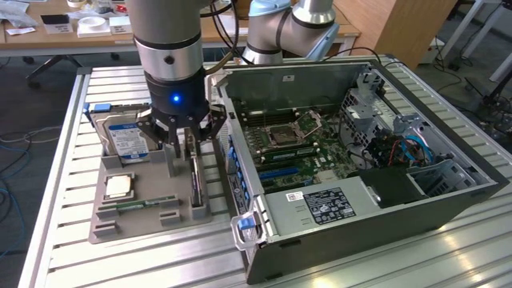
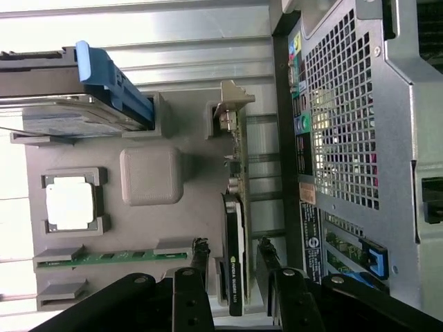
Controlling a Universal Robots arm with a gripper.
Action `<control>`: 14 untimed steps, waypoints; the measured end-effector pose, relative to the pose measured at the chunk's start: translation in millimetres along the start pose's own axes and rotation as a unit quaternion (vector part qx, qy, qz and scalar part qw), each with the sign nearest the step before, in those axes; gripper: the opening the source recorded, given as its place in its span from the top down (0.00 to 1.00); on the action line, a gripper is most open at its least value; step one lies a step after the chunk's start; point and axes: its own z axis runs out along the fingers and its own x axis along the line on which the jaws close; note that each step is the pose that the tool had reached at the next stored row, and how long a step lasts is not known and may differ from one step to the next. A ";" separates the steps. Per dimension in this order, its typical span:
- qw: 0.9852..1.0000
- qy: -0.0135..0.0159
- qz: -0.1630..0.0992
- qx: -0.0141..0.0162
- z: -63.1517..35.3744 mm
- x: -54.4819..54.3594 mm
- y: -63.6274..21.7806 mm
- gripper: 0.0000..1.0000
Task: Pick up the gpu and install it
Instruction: 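Pick up the gpu and move the gpu toward the slot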
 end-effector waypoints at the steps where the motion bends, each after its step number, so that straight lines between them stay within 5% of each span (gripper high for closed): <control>1: 1.000 0.000 0.000 0.000 0.2 -1.0 0.1 0.58; 14: 1.000 0.000 0.000 0.000 8.5 -2.3 -0.1 0.58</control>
